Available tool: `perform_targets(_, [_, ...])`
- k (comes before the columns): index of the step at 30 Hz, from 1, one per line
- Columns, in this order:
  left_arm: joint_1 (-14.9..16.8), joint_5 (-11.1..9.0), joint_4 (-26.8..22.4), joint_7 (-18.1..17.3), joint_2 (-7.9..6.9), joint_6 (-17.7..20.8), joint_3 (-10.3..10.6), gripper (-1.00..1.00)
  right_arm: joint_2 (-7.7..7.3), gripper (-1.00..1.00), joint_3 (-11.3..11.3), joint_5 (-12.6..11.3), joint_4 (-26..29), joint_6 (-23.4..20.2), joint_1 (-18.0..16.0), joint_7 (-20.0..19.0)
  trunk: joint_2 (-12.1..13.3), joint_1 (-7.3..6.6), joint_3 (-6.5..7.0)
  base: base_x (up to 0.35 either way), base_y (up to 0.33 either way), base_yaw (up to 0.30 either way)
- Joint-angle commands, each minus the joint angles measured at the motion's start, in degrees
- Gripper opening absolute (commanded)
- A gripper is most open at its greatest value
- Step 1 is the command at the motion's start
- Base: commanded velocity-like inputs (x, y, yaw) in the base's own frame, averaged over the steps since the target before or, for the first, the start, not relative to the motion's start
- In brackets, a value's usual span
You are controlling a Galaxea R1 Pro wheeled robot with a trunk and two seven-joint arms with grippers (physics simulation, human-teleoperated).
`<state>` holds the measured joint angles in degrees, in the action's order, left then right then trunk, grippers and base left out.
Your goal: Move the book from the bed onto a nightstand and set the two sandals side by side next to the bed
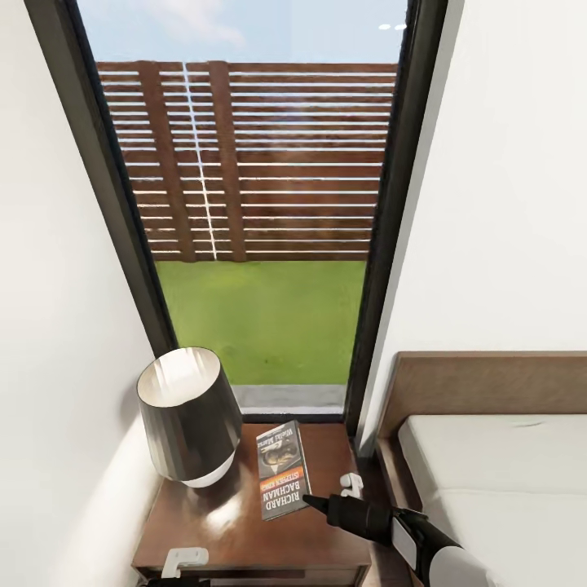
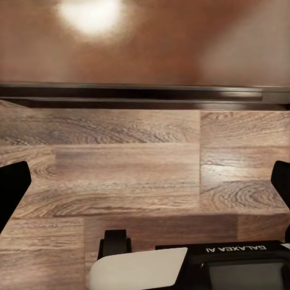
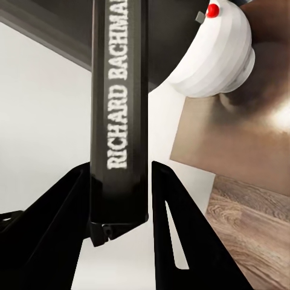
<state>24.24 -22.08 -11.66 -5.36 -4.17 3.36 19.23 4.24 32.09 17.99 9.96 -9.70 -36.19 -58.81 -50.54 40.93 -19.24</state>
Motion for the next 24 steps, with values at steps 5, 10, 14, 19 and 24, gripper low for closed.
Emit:
perform_targets(5, [0.02,-0.59,-0.11,-0.09,-0.05,0.34,0.28,1.0,0.0,-1.0,0.51,0.38,0.15,-0.58,-0.02,-0.25,-1.25,0.66,-0.61,0.0,0.0,0.0])
perform_targets(10, [0.02,-0.59,-0.11,-0.1,-0.05,0.34,0.28,1.0,-0.01,-1.0,0.54,0.38,0.15,-0.58,-0.02,-0.24,-3.26,1.76,-1.51,0.0,0.0,0.0])
perform_targets(14, [0.02,-0.59,-0.1,-0.11,-0.05,0.34,0.28,1.0,-0.06,-1.0,0.63,0.34,0.15,-0.58,-0.02,-0.25,-4.86,2.64,-2.23,0.0,0.0,0.0])
perform_targets(19, [0.02,-0.59,-0.05,-0.09,-0.05,0.34,0.28,1.0,-0.1,-1.0,0.68,0.33,0.15,-0.58,-0.02,-0.25,-6.87,3.74,-3.12,0.0,0.0,0.0])
perform_targets(24, [0.02,-0.59,-0.03,-0.09,-0.05,0.34,0.28,1.0,-0.04,-1.0,0.67,0.34,0.15,-0.6,-0.02,-0.2,-8.87,4.84,-4.02,0.0,0.0,0.0])
